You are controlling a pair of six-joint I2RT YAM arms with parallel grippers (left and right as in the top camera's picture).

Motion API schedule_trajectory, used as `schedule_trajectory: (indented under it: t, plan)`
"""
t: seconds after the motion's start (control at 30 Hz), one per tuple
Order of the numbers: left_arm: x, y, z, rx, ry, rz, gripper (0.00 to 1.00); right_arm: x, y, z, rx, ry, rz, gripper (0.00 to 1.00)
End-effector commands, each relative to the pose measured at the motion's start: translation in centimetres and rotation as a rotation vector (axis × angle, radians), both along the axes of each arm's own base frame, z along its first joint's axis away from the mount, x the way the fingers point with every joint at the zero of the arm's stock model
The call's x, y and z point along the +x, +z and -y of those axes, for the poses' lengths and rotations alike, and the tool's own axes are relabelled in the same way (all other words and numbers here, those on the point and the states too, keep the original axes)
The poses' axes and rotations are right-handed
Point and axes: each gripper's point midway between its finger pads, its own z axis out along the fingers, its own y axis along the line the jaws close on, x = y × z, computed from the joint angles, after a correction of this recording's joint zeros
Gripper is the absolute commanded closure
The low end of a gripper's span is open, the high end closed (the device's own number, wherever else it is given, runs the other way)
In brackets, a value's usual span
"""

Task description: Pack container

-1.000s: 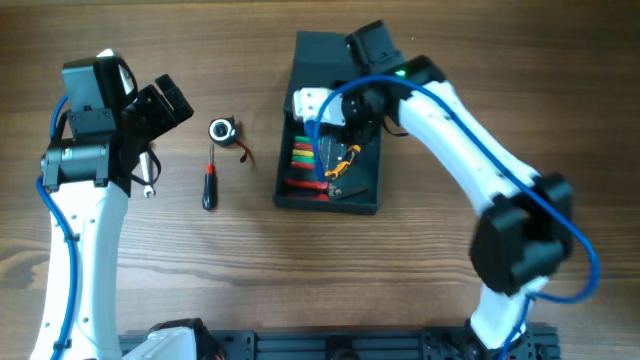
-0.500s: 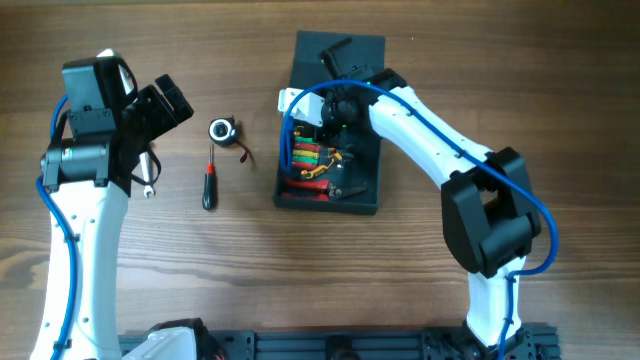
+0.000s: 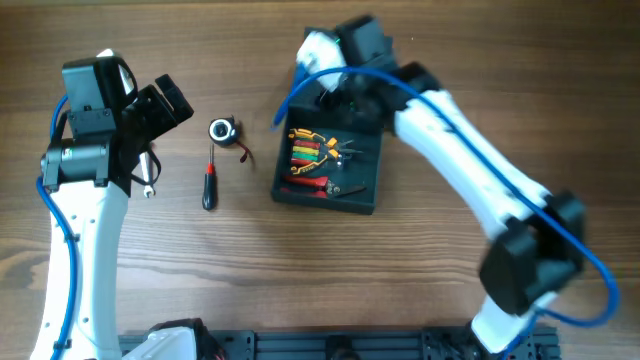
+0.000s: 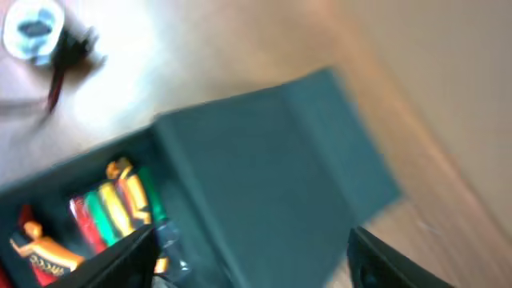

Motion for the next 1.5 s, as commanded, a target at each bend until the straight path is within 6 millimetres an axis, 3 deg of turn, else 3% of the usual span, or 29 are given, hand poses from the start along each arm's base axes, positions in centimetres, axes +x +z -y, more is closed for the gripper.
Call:
schedule_trajectory:
  t: [0.0, 0.07, 0.17, 0.3, 0.37, 0.47, 0.53, 0.6, 0.73, 0.87, 1.0, 1.3, 1.47]
  plan:
    - [0.3, 0.7, -0.4, 0.012, 0.004, 0.017, 0.00, 2.3, 5.7, 7.9, 0.215, -0.413, 0.034, 0.16]
    - [0.3, 0.7, -0.4, 0.012, 0.004, 0.017, 0.00, 2.6, 6.4, 11.6, 0.308, -0.534, -0.001, 0.16]
    - [0.3, 0.8, -0.3, 0.007, 0.000, 0.020, 0.00, 2.5, 5.7, 17.3, 0.450, -0.706, -0.124, 0.16]
    - [0.3, 0.8, 2.9, -0.170, -0.081, 0.021, 0.00, 1.0, 3.9, 26.1, 0.529, -0.992, -0.226, 0.08]
    - [0.9, 1.6, 4.1, -0.217, -0.135, 0.063, 0.00, 0.3, 3.5, 29.1, 0.530, -1.065, -0.234, 0.04]
    - [1.6, 2.3, 4.4, -0.229, -0.158, 0.100, 0.00, -0.7, 3.0, 31.7, 0.529, -1.132, -0.249, 0.01]
    - [1.5, 1.3, 3.8, -0.206, -0.128, 0.065, 0.00, -0.9, 3.0, 32.6, 0.523, -1.147, -0.245, 0.00]
    - [1.4, -1.0, 3.6, -0.198, -0.118, -0.016, 0.01, -1.1, 2.7, 33.1, 0.498, -1.172, -0.240, 0.00]
    - [2.5, -6.6, 4.9, -0.211, -0.145, -0.174, 0.01, -1.6, 2.0, 34.3, 0.437, -1.229, -0.223, 0.00]
    - [4.4, -10.2, 6.1, -0.109, -0.206, -0.278, 0.05, -1.6, 1.8, 34.5, 0.427, -1.233, -0.217, 0.00]
    - [6.0, -12.7, 5.3, 0.082, -0.274, -0.333, 0.07, -1.7, 1.8, 34.7, 0.422, -1.239, -0.214, 0.00]
    - [8.9, -17.1, 4.8, 0.204, -0.368, -0.332, 0.08, -1.9, 1.6, 34.6, 0.418, -1.241, -0.225, 0.00]
    - [7.7, -19.1, 5.0, 0.204, -0.398, -0.411, 0.10, -2.3, 1.4, 34.5, 0.411, -1.245, -0.243, 0.00]
